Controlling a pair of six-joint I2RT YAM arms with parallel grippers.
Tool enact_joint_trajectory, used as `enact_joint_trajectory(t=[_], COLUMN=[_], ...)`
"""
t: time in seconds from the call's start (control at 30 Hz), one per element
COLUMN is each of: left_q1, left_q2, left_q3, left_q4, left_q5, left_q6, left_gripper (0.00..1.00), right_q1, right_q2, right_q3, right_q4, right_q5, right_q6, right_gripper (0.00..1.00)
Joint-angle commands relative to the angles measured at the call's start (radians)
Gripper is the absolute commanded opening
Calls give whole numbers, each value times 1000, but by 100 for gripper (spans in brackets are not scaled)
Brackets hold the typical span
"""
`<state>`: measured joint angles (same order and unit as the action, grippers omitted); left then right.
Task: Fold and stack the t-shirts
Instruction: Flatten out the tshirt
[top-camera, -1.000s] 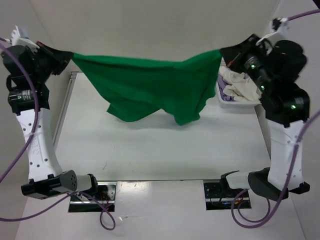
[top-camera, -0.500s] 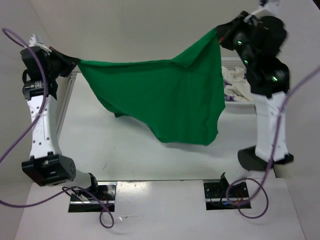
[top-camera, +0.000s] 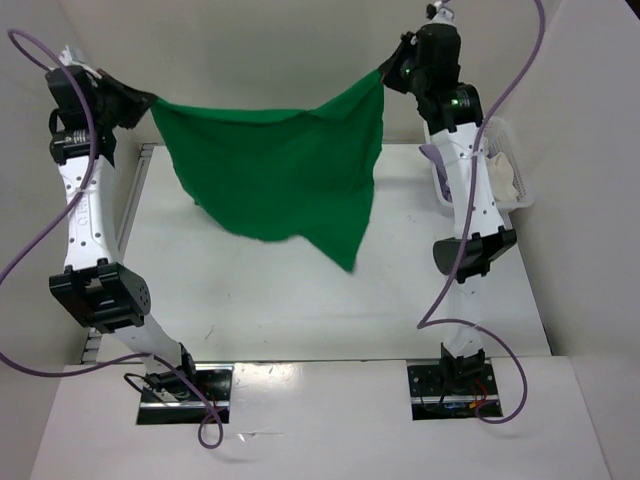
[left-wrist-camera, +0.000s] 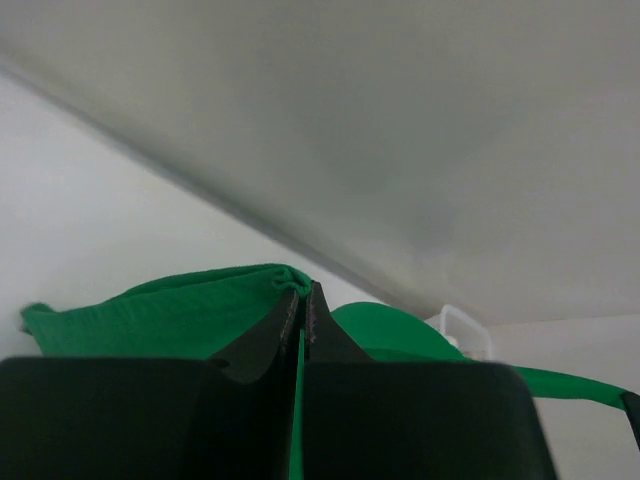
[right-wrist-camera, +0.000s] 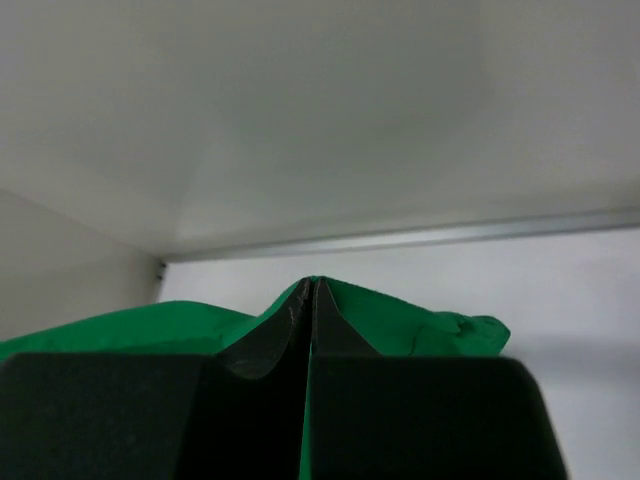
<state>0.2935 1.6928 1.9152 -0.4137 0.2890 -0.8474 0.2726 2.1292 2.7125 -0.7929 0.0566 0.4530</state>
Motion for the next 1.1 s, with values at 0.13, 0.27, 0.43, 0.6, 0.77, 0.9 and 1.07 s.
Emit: enact_joint_trajectory(t=[0.13,0.27,0.43,0.6,0.77,0.9,1.07], left_q1=[45,45,45,45,45,45,45], left_q2=[-13,-66,-238,-343,-424,-495,-544], left_q3=[229,167,-311,-713,-973,-1122,-1258], left_q4=[92,114,249,329,306,253,182], left_q5=[-42,-88,-106,-91,-123,-152,-152], left_q6=[-36,17,66,80,91,91,67], left_gripper=[0,0,0,0,0,0,0], right_q1=[0,0,0,0,0,0,0], right_q2=[-230,-279,-569,-704,-758,-767,-798], right_q3=[43,-116,-845,-1290,-1628,-1732,-1791], right_q4=[210,132,291,291,282,218,143], right_q5=[-52,-107,-155,-123,-133,-170,-253], right_q6=[35,35,44,35,65,102,141], right_gripper=[0,0,0,0,0,0,0])
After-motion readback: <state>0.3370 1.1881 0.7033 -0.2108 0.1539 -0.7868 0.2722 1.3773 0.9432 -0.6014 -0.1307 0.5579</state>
